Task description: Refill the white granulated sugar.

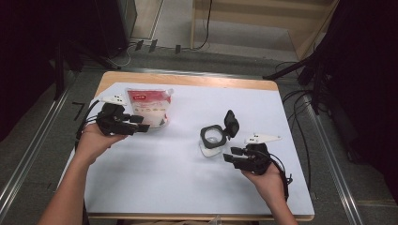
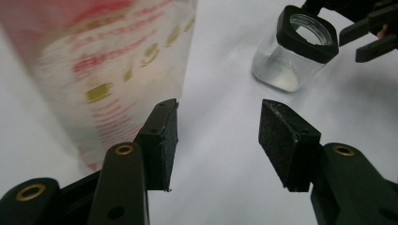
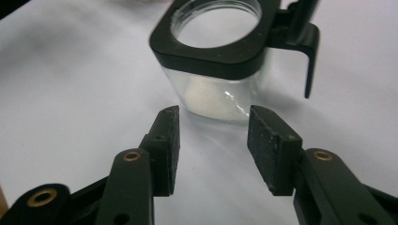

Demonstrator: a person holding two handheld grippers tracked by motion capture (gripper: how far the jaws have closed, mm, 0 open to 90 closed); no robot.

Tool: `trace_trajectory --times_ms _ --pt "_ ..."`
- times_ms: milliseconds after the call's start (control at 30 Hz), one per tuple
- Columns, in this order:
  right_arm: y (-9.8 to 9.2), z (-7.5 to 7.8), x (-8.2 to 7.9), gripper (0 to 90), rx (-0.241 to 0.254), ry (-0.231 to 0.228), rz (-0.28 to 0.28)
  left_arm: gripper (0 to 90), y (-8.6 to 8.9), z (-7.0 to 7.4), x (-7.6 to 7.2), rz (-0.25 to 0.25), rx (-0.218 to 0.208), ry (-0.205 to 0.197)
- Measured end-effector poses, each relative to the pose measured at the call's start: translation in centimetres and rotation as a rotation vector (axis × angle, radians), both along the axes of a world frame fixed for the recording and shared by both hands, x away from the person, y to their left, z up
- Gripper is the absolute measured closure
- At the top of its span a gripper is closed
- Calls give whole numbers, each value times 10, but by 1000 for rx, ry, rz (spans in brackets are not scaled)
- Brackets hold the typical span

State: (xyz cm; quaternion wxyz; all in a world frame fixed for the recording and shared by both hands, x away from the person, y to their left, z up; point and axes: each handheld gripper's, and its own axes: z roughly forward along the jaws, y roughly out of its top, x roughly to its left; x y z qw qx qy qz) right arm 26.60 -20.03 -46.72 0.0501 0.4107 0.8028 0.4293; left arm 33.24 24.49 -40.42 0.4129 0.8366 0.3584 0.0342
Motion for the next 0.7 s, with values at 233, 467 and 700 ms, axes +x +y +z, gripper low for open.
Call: trace_trajectory --times_ms 233,467,700 --pt "7 0 1 542 13 16 28 482 22 2 3 47 6 6" --pt "9 1 0 528 -9 16 39 429 41 2 10 95 -10 14" --pt "14 2 -4 529 -20 4 63 403 44 3 30 119 -12 -7"
